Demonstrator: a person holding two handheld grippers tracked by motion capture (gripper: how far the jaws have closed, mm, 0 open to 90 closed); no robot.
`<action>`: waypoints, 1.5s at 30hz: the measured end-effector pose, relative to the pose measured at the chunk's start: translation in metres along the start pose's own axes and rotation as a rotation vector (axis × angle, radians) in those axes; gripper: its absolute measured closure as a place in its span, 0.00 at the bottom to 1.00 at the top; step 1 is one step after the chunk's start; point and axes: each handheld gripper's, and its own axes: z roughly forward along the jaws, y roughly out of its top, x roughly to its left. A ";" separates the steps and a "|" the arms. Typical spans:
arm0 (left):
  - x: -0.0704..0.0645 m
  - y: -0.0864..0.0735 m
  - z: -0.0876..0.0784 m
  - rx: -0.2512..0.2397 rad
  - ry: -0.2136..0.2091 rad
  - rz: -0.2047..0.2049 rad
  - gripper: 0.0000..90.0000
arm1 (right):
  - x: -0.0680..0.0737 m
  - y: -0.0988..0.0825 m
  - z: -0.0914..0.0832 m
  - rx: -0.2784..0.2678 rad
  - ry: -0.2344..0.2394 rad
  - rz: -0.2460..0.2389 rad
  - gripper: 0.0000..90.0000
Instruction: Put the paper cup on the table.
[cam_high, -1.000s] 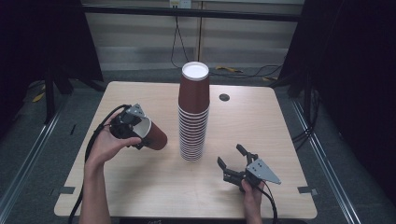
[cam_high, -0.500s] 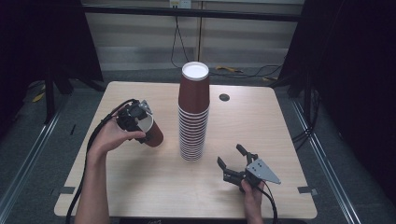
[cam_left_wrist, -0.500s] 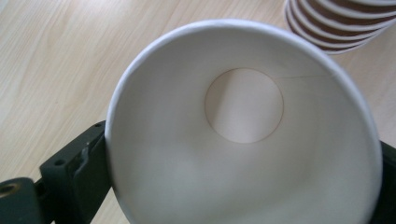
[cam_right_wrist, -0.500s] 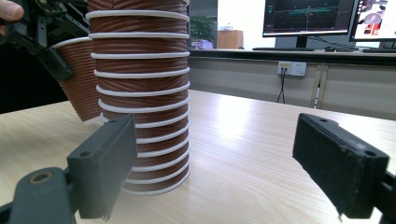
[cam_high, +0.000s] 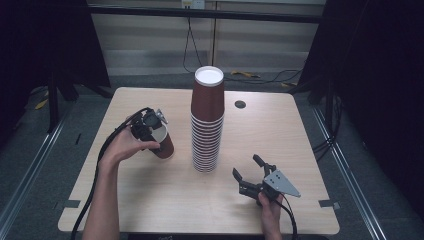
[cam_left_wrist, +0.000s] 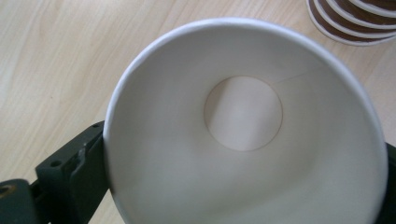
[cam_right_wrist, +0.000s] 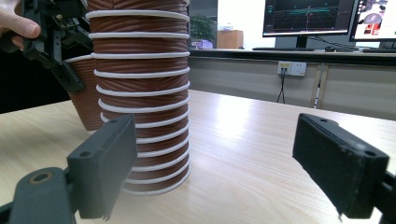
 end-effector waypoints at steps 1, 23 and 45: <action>-0.001 0.001 0.001 -0.008 0.004 -0.004 0.03 | 0.000 0.000 0.000 0.000 0.000 0.000 0.15; -0.001 -0.008 0.024 -0.136 -0.064 -0.067 0.10 | 0.000 0.000 0.000 0.000 -0.011 -0.001 0.15; -0.007 -0.047 0.037 -0.316 -0.088 -0.194 0.17 | 0.000 0.000 0.000 0.002 -0.006 0.000 0.15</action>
